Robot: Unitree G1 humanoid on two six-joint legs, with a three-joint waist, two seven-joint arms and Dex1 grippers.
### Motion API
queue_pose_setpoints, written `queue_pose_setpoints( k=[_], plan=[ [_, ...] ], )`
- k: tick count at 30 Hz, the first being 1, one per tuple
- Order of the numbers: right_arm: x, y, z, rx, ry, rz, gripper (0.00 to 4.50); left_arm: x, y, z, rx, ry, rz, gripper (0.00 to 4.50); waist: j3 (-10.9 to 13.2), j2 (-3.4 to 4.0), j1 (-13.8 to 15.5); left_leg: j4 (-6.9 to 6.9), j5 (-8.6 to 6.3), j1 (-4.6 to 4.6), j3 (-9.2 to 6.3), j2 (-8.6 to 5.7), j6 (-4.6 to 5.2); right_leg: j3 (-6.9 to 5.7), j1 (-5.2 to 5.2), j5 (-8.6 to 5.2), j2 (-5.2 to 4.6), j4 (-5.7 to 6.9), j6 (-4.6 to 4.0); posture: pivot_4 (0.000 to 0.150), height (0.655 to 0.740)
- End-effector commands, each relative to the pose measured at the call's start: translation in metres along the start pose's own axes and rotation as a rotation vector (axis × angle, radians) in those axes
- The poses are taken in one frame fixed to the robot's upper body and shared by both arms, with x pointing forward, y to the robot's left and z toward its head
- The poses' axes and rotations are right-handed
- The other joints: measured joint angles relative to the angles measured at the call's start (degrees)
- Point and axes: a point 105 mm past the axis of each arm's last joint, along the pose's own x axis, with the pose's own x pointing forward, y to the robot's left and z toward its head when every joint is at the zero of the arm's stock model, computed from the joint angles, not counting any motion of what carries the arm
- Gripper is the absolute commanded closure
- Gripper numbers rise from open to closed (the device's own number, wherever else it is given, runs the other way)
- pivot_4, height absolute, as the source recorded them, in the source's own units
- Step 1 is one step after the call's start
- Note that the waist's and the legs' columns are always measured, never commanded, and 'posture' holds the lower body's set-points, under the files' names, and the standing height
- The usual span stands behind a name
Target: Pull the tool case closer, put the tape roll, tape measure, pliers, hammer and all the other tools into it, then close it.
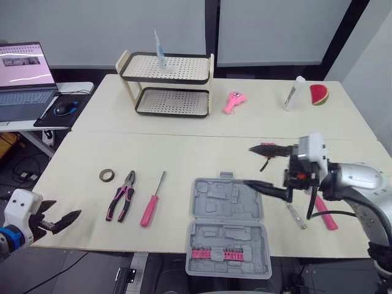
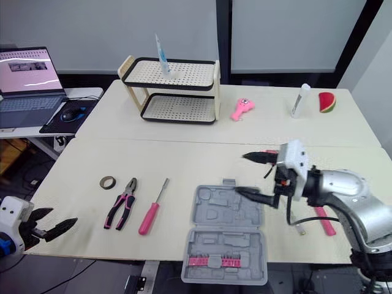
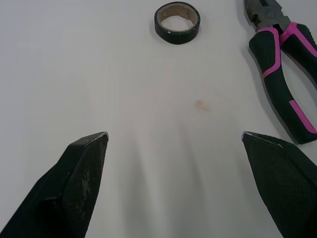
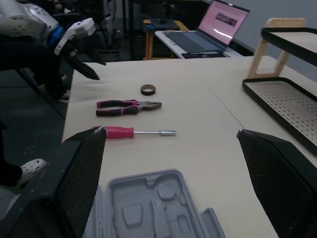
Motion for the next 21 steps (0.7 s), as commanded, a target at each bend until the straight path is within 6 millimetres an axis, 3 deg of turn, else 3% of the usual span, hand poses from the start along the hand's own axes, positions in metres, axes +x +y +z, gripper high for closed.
queue_pose_setpoints(
  k=[1, 3, 6, 9, 12, 21],
  plan=[
    [0.005, 0.001, 0.008, -0.059, -0.006, -0.004, 0.01, -0.008, 0.004, 0.017, 0.02, -0.053, 0.035, 0.0, -0.05, -0.16, 0.12, 0.0, 0.0, 0.01, -0.01, 0.0, 0.0, -0.02, 0.0, 0.0, 0.0, 0.0, 0.0, 0.15, 0.74],
    [0.006, 0.002, 0.007, -0.062, 0.004, 0.005, 0.01, -0.008, 0.002, 0.02, 0.034, -0.054, 0.03, 0.0, -0.05, -0.17, 0.12, 0.0, 0.0, 0.01, -0.02, 0.01, 0.0, -0.02, 0.0, 0.0, 0.01, 0.0, 0.0, 0.15, 0.74],
    [0.007, 0.001, 0.001, -0.083, 0.028, -0.002, 0.01, -0.004, -0.004, 0.041, 0.087, -0.1, -0.014, 0.0, -0.05, -0.17, 0.1, -0.01, 0.0, 0.01, -0.02, 0.02, 0.0, -0.02, -0.01, 0.0, 0.03, 0.0, 0.0, 0.15, 0.74],
    [0.008, -0.001, -0.002, -0.084, 0.033, -0.011, 0.0, 0.002, -0.006, 0.058, 0.148, -0.112, -0.055, 0.61, -0.04, -0.2, 0.11, -0.01, 0.0, 0.01, -0.02, 0.01, 0.0, -0.04, -0.01, 0.0, 0.04, 0.01, -0.01, 0.15, 0.74],
    [0.009, -0.003, -0.003, -0.085, 0.032, -0.021, 0.0, 0.018, -0.006, 0.069, 0.222, -0.084, -0.09, 1.49, -0.03, -0.18, 0.13, 0.0, 0.0, 0.01, 0.0, 0.0, 0.0, -0.03, -0.02, 0.0, 0.08, 0.01, 0.0, 0.15, 0.74],
    [0.009, -0.003, -0.005, -0.096, 0.049, -0.059, 0.0, 0.083, -0.013, 0.07, 0.253, -0.021, -0.127, 1.49, 0.02, -0.21, 0.06, 0.0, 0.0, -0.02, 0.2, -0.06, 0.0, -0.11, -0.14, 0.0, 0.22, 0.05, 0.0, 0.15, 0.74]
  ],
)
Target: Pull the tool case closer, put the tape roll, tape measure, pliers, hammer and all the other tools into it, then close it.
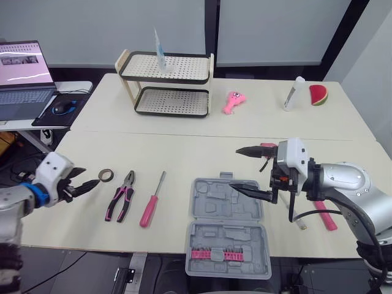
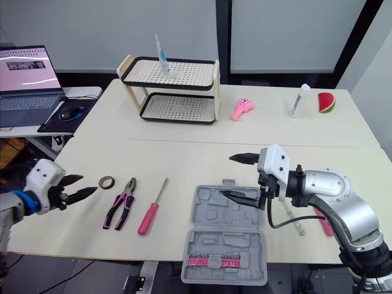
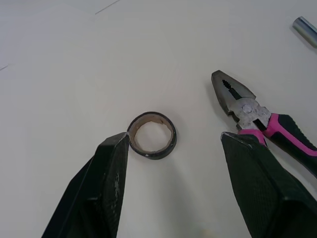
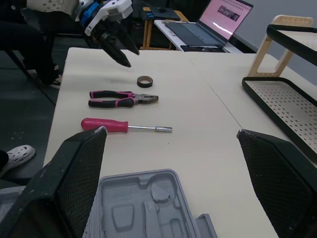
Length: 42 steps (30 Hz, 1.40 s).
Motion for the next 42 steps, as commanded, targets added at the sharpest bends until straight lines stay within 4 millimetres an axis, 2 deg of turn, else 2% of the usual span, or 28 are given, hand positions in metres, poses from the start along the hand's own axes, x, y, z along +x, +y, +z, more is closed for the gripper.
queue_pose_setpoints(
  k=[1, 6, 11, 14, 21, 22, 27, 30, 33, 35, 37, 39, 42],
  plan=[
    [-0.003, 0.0, 0.009, -0.045, -0.016, -0.026, 0.0, 0.016, 0.0, -0.007, 0.002, 0.031, 0.008, 1.49, 0.01, -0.02, 0.0, 0.0, 0.0, -0.01, 0.01, 0.0, 0.0, 0.0, 0.0, 0.0, 0.0, 0.0, 0.0, 0.15, 0.74],
    [-0.006, 0.001, 0.009, -0.045, -0.005, -0.048, 0.0, 0.039, -0.003, -0.015, -0.042, 0.067, 0.021, 1.49, 0.03, -0.07, -0.07, 0.02, 0.0, -0.01, 0.0, 0.02, 0.0, -0.01, -0.02, 0.0, -0.01, 0.03, 0.0, 0.15, 0.74],
    [-0.009, 0.002, 0.01, -0.041, 0.004, -0.073, 0.0, 0.047, 0.001, -0.019, -0.089, 0.086, 0.056, 1.49, 0.04, -0.1, -0.24, 0.03, 0.0, -0.01, -0.01, 0.01, 0.0, -0.03, -0.02, 0.0, -0.03, 0.05, 0.0, 0.15, 0.74],
    [-0.01, 0.003, 0.01, -0.038, 0.01, -0.08, 0.0, 0.048, 0.004, -0.019, -0.111, 0.089, 0.068, 2.06, 0.04, -0.11, -0.33, 0.04, 0.0, 0.0, -0.01, 0.0, -0.01, -0.02, -0.01, 0.0, -0.03, 0.06, 0.0, 0.15, 0.74],
    [-0.009, 0.005, 0.011, -0.035, 0.01, -0.08, 0.0, 0.05, 0.005, -0.02, -0.137, 0.094, 0.068, 4.29, 0.04, -0.11, -0.35, 0.05, 0.01, 0.0, -0.01, -0.01, -0.01, -0.03, -0.01, 0.0, -0.03, 0.07, 0.0, 0.15, 0.74],
    [-0.008, 0.005, 0.011, -0.035, 0.009, -0.079, 0.0, 0.05, 0.006, -0.019, -0.137, 0.091, 0.069, 4.48, 0.04, -0.11, -0.35, 0.05, 0.01, 0.0, -0.01, -0.01, -0.01, -0.03, -0.01, 0.0, -0.03, 0.07, 0.0, 0.15, 0.74],
    [-0.007, 0.007, 0.011, -0.031, 0.012, -0.068, 0.0, 0.043, 0.01, -0.012, -0.097, 0.063, 0.055, 4.48, 0.04, -0.11, -0.33, 0.06, 0.01, 0.0, -0.02, 0.0, -0.01, -0.04, -0.01, 0.0, -0.03, 0.07, 0.0, 0.15, 0.74],
    [-0.007, 0.009, 0.008, -0.026, 0.018, -0.065, 0.0, 0.033, 0.01, 0.008, 0.02, 0.012, -0.017, 4.48, 0.05, -0.13, -0.44, 0.06, 0.01, -0.01, -0.01, 0.0, -0.02, -0.03, -0.02, 0.0, -0.03, 0.07, 0.0, 0.15, 0.74],
    [-0.007, 0.011, 0.004, -0.026, 0.033, -0.065, 0.0, 0.023, -0.004, 0.031, 0.193, -0.023, -0.16, 4.48, 0.06, -0.14, -0.45, 0.04, 0.02, -0.02, -0.04, 0.08, -0.03, -0.02, -0.03, 0.0, -0.07, 0.07, 0.0, 0.15, 0.74],
    [-0.008, 0.012, -0.001, -0.033, 0.056, -0.056, 0.0, 0.019, -0.022, 0.059, 0.299, -0.072, -0.281, 4.48, 0.07, -0.14, -0.25, 0.04, 0.02, -0.02, -0.05, 0.07, -0.03, -0.02, -0.02, 0.0, -0.07, 0.06, 0.0, 0.15, 0.74],
    [-0.009, 0.014, -0.008, -0.042, 0.082, -0.046, 0.0, 0.018, -0.046, 0.084, 0.39, -0.116, -0.401, 4.48, 0.08, -0.13, 0.24, 0.07, 0.02, -0.01, -0.06, 0.01, -0.03, -0.01, 0.06, 0.0, -0.08, 0.01, 0.0, 0.15, 0.74],
    [-0.009, 0.014, -0.015, -0.052, 0.106, -0.044, 0.0, 0.022, -0.088, 0.107, 0.514, -0.164, -0.589, 4.48, 0.07, -0.13, 0.54, 0.1, 0.02, 0.0, -0.03, -0.05, -0.03, 0.03, 0.13, 0.0, -0.06, -0.02, 0.0, 0.15, 0.74],
    [-0.006, 0.013, -0.021, -0.068, 0.129, -0.052, 0.0, 0.024, -0.123, 0.119, 0.611, -0.19, -0.744, 4.48, 0.08, -0.1, 0.59, 0.11, 0.01, 0.01, 0.03, -0.08, -0.02, 0.09, 0.13, 0.0, -0.02, -0.04, 0.0, 0.15, 0.74]
  ],
)
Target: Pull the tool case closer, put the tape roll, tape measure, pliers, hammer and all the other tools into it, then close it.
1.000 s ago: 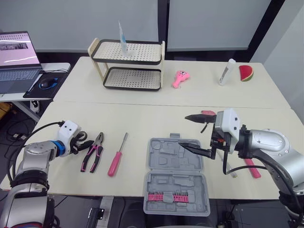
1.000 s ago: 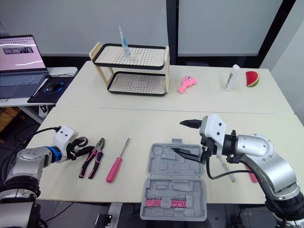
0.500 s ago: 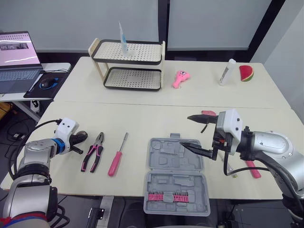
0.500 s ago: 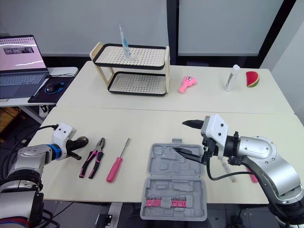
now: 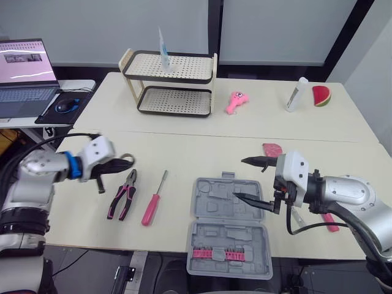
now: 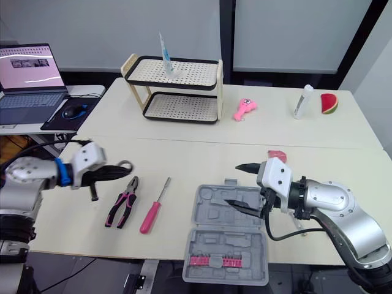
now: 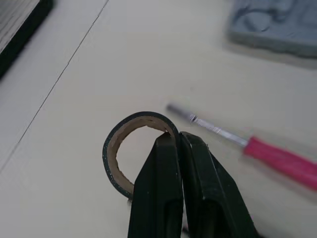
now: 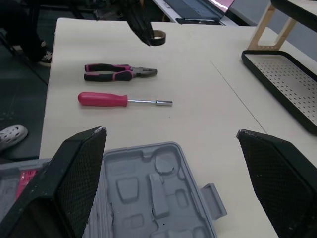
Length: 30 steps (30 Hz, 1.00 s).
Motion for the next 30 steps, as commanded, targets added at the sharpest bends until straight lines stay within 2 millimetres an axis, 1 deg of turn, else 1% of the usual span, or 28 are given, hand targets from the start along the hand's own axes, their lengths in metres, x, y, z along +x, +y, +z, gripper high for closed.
queue_pose_setpoints(
  k=[1, 3, 4, 7, 12, 15, 19, 23, 30],
  plan=[
    [0.002, 0.002, 0.0, -0.053, 0.016, 0.002, 0.0, 0.027, -0.022, 0.028, 0.129, -0.045, -0.192, 4.48, 0.01, 0.02, -0.06, 0.0, 0.0, 0.0, 0.0, 0.01, 0.0, 0.0, -0.01, 0.0, 0.03, 0.01, 0.0, 0.15, 0.74],
    [0.003, 0.007, -0.007, -0.052, 0.058, 0.014, 0.0, 0.048, -0.032, 0.038, 0.216, -0.056, -0.288, 4.48, 0.03, 0.05, -0.12, -0.01, 0.0, 0.0, -0.01, 0.06, 0.0, 0.0, -0.03, 0.0, 0.09, 0.02, 0.0, 0.15, 0.74],
    [0.004, 0.008, -0.01, -0.053, 0.071, 0.016, 0.0, 0.053, -0.034, 0.039, 0.236, -0.056, -0.308, 4.48, 0.03, 0.05, -0.11, -0.01, 0.0, 0.0, -0.01, 0.05, 0.01, 0.0, -0.04, 0.0, 0.1, 0.03, 0.0, 0.15, 0.74],
    [0.006, 0.012, -0.016, -0.047, 0.105, -0.002, 0.0, 0.078, -0.037, 0.036, 0.326, -0.037, -0.366, 4.48, 0.03, 0.04, -0.08, 0.02, 0.0, -0.01, 0.01, 0.03, 0.01, 0.01, -0.04, 0.0, 0.11, 0.02, 0.0, 0.15, 0.74],
    [0.01, 0.011, -0.013, -0.042, 0.109, -0.039, 0.0, 0.104, -0.033, 0.036, 0.351, -0.045, -0.39, 4.48, 0.04, 0.03, 0.01, 0.04, 0.0, -0.02, 0.0, 0.01, 0.02, -0.02, -0.04, 0.0, 0.1, 0.01, 0.0, 0.15, 0.74],
    [0.011, 0.011, -0.011, -0.034, 0.11, -0.051, 0.0, 0.113, -0.03, 0.037, 0.353, -0.047, -0.391, 4.48, 0.04, 0.03, 0.11, 0.06, 0.0, -0.04, -0.03, 0.01, 0.01, -0.04, -0.03, 0.0, 0.1, 0.0, 0.0, 0.15, 0.74],
    [0.009, 0.011, -0.01, -0.021, 0.117, -0.072, 0.0, 0.126, -0.026, 0.044, 0.307, -0.087, -0.382, 4.48, 0.04, 0.03, 0.11, 0.07, 0.0, -0.04, -0.03, -0.01, 0.01, -0.05, -0.03, 0.0, 0.09, 0.01, 0.0, 0.15, 0.74],
    [0.006, 0.013, -0.011, -0.001, 0.126, -0.096, 0.0, 0.139, -0.026, 0.042, 0.299, -0.07, -0.386, 4.48, 0.04, 0.02, 0.14, 0.08, 0.0, -0.04, -0.04, -0.02, 0.01, -0.05, -0.02, 0.0, 0.08, 0.0, 0.0, 0.15, 0.74],
    [0.005, 0.015, -0.009, 0.004, 0.133, -0.105, 0.0, 0.144, -0.028, 0.035, 0.276, -0.045, -0.406, 4.48, 0.04, 0.02, 0.03, 0.08, 0.01, -0.04, -0.05, -0.02, 0.01, -0.05, -0.03, 0.0, 0.09, 0.01, 0.0, 0.15, 0.74]
  ],
)
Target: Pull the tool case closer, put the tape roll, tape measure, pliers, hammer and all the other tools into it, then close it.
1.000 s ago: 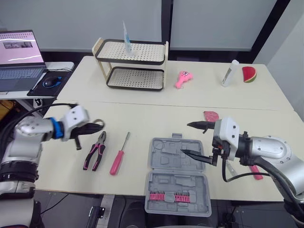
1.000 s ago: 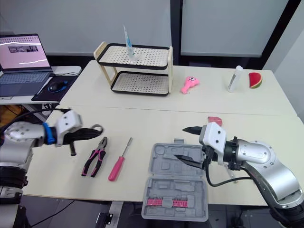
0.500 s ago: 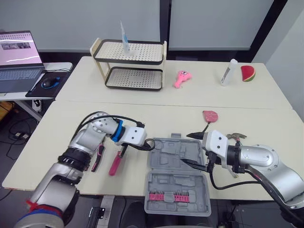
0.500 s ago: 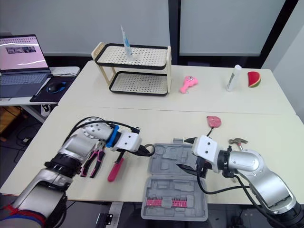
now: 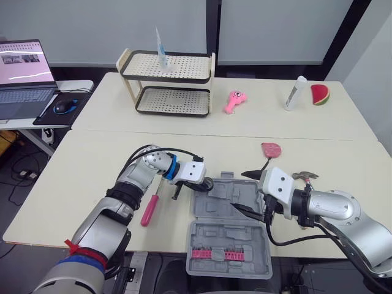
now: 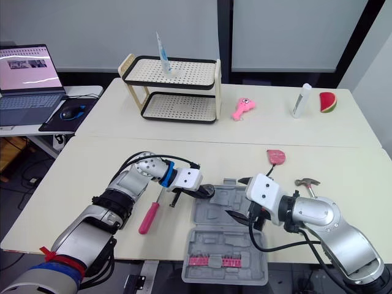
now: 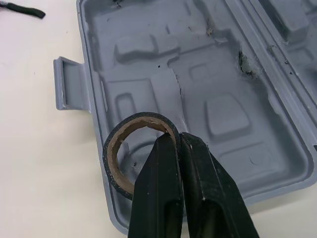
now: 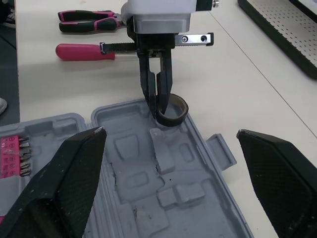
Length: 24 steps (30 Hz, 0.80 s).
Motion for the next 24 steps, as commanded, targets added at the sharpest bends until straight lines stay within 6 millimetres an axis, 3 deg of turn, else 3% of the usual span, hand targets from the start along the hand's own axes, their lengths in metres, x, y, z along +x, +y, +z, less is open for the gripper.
queue_pose_setpoints(
  k=[1, 22, 24],
  plan=[
    [-0.005, -0.002, 0.01, -0.025, -0.029, -0.023, 0.0, -0.001, 0.003, 0.003, 0.022, 0.009, 0.001, 4.48, 0.0, 0.0, 0.05, 0.0, 0.0, 0.0, 0.01, -0.01, 0.0, 0.0, 0.0, 0.0, -0.01, 0.0, 0.0, 0.15, 0.74],
    [-0.008, -0.001, 0.0, -0.008, -0.013, -0.032, 0.0, 0.006, 0.003, -0.01, -0.014, 0.056, -0.003, 4.48, 0.0, 0.0, 0.05, 0.0, 0.0, 0.0, 0.0, -0.01, -0.01, 0.0, 0.0, 0.0, -0.01, 0.0, 0.0, 0.15, 0.74],
    [-0.008, 0.0, -0.001, -0.006, -0.015, -0.03, 0.0, 0.006, 0.004, -0.008, -0.011, 0.048, 0.002, 4.0, 0.0, 0.0, 0.05, 0.01, 0.01, 0.0, 0.0, -0.02, -0.01, 0.0, 0.0, 0.0, -0.01, 0.0, 0.0, 0.15, 0.74]
  ],
)
